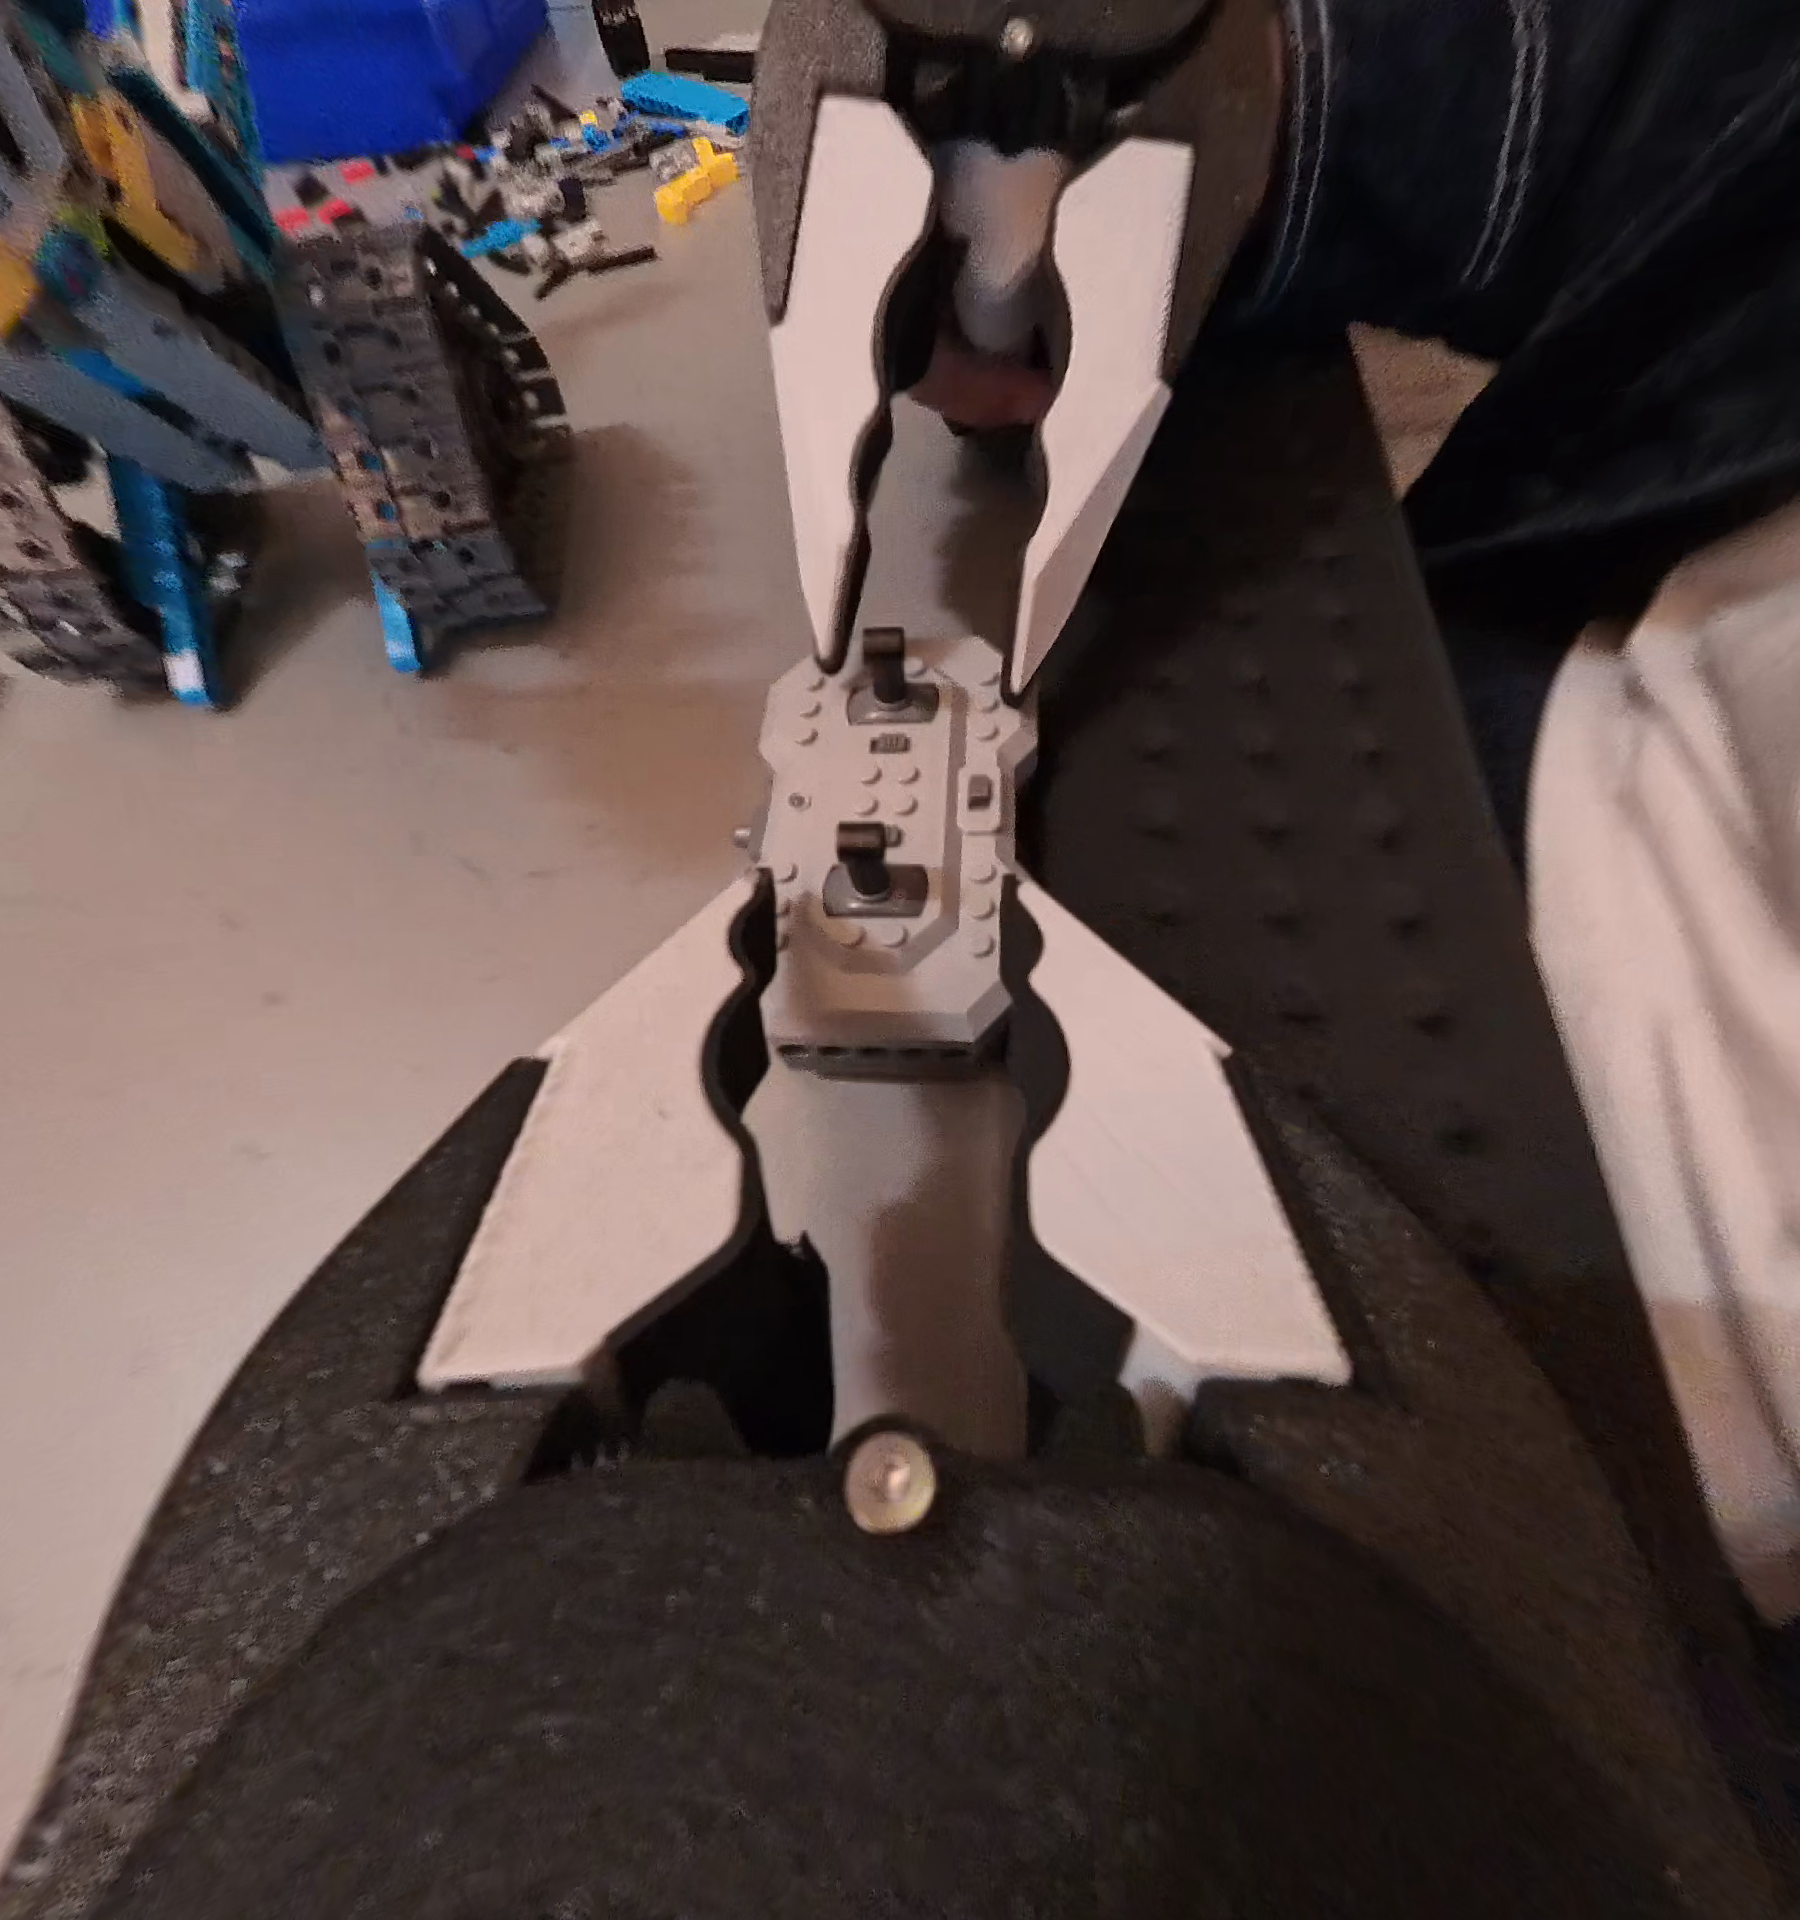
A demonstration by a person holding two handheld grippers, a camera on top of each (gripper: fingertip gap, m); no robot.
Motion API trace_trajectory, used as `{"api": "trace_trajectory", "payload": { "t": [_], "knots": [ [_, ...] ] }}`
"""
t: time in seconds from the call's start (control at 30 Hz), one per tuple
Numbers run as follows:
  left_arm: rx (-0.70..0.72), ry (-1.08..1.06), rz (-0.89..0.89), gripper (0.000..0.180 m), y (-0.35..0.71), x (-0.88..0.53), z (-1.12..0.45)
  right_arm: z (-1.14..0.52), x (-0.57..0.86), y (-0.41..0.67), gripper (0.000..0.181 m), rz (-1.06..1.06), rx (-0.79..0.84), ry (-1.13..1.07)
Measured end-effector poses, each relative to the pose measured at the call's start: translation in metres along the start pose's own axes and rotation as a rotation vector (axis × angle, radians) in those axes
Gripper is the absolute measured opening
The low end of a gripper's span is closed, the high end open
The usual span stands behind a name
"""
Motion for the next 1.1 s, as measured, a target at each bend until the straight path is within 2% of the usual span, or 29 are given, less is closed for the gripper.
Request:
{"api": "trace_trajectory", "payload": {
  "t": [0.13,0.27,1.1],
  "knots": [
    [-0.025,0.024,-0.106,0.045,0.0,0.008,-0.0062,-0.0021,-0.008,0.0019,0.044,0.061,-0.007,-0.04],
    [-0.029,0.003,-0.09,0.038,-0.0008,0.0068,-0.0071,-0.0073,-0.0083,0.0007,0.042,0.071,-0.031,-0.029],
    [-0.028,0.016,-0.078,0.037,-0.0015,0.0036,-0.0082,-0.0078,-0.0053,-0.0009,0.039,0.069,-0.021,-0.026]
  ]
}}
Point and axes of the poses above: each gripper's, where its closed fingertips meet, z back along the fingers, y out of its top, x = y × z across the jaws, the point moved 9 cm from there along z, back along the fingers, and after that the axes turned 8 degrees about -y, right-handed, at the moved point
